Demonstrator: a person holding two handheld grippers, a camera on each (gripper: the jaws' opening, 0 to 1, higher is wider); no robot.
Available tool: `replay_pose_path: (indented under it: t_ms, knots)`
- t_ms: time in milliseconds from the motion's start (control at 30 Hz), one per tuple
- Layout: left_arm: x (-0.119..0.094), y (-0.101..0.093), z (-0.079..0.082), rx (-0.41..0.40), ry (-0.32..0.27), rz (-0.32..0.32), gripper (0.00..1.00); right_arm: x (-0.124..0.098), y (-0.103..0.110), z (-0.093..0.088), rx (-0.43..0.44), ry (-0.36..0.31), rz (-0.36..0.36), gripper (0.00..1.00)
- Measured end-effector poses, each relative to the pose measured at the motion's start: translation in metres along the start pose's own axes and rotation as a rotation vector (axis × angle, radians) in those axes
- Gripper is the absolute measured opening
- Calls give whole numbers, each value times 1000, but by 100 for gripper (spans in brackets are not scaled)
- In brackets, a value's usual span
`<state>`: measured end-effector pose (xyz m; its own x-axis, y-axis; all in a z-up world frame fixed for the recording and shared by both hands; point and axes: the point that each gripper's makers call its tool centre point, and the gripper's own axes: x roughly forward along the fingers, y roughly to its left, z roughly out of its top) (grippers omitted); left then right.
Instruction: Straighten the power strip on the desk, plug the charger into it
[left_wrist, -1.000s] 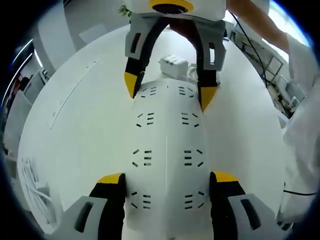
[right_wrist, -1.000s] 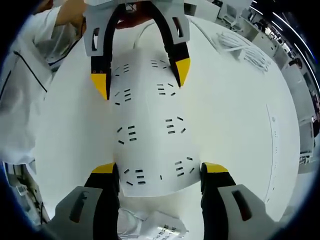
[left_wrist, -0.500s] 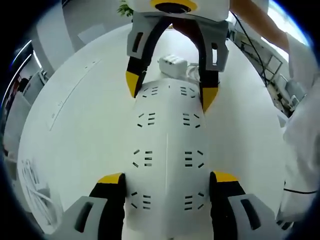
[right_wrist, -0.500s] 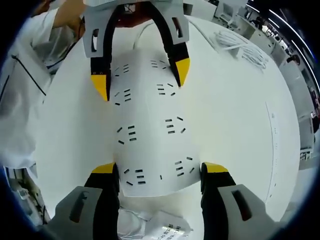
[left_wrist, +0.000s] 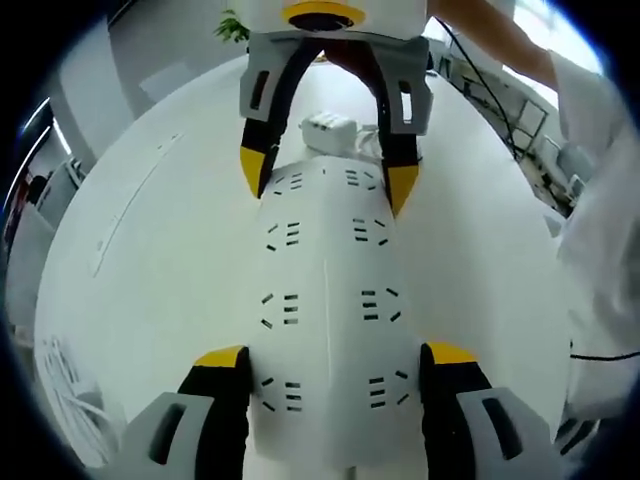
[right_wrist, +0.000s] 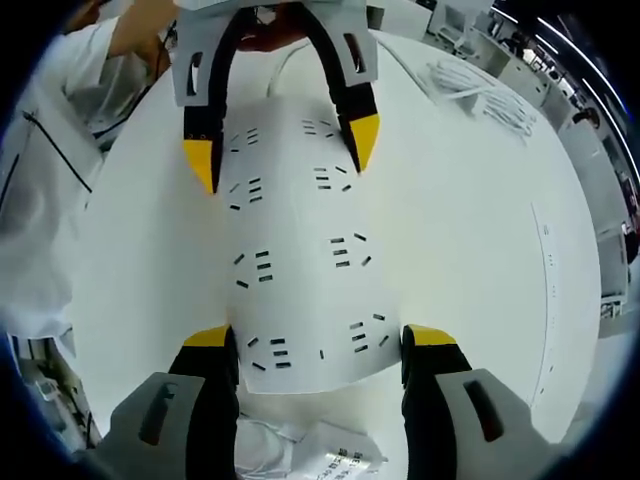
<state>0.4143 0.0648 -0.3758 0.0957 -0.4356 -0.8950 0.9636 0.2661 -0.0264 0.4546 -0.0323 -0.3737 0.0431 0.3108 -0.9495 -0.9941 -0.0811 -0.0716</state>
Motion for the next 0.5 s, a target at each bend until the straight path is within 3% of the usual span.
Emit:
replay_pose_path:
  t_ms: [500]
  knots:
    - [0, 2, 0, 16, 11, -7, 70, -1, -1, 1, 12, -15, -8, 65]
